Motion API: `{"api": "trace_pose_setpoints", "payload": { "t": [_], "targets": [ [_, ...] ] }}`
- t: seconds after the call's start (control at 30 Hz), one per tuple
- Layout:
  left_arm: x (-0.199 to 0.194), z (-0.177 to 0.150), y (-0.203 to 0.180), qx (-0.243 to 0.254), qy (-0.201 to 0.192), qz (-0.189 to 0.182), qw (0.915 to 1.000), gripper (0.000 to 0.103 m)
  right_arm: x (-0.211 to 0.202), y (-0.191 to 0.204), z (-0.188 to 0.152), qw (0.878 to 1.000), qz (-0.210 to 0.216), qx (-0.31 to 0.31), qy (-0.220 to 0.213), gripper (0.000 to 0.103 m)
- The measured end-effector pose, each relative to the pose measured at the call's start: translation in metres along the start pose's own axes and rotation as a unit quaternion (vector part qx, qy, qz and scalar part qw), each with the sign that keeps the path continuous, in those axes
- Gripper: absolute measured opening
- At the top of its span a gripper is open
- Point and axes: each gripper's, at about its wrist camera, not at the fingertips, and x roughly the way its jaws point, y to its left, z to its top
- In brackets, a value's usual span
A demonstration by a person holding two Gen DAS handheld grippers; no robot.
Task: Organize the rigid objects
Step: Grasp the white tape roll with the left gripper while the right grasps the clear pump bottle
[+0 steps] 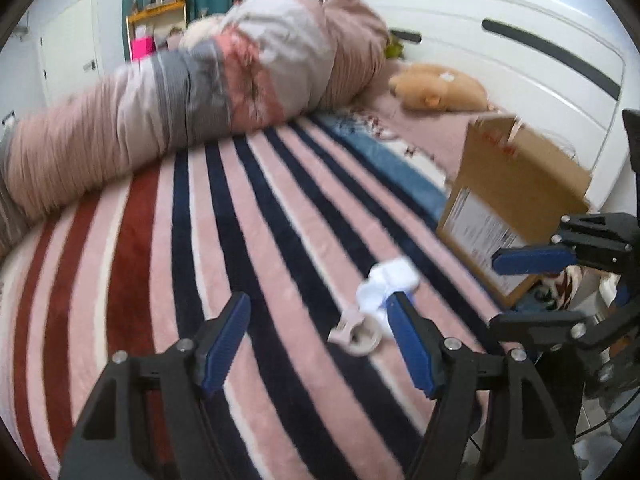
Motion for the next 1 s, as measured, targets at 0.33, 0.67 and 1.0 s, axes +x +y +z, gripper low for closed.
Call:
{"api": "trace_pose_setpoints", "payload": {
  "t": [0.33, 0.67, 1.0],
  "targets": [
    [0.075, -0.029, -0.009, 0.011, 0.066, -0.040, 0.9970, 0.068, 0.102, -0.017, -0.041, 0.996, -0.038, -0.005, 0.079, 0.036],
    [0.095, -0.030, -0.014, -0.014, 0.080, -0.085, 0.9931, 0.026, 0.092, -0.025, -0.041, 0.997, -0.035, -0.006, 0.074, 0.021],
    [0.066, -0.046, -0.009, -0.026, 0.085, -0.077, 0.9930, 0.017, 0.063, -0.020, -0.063, 0.995, -0.014, 0.018, 0.097, 0.021]
  ]
}}
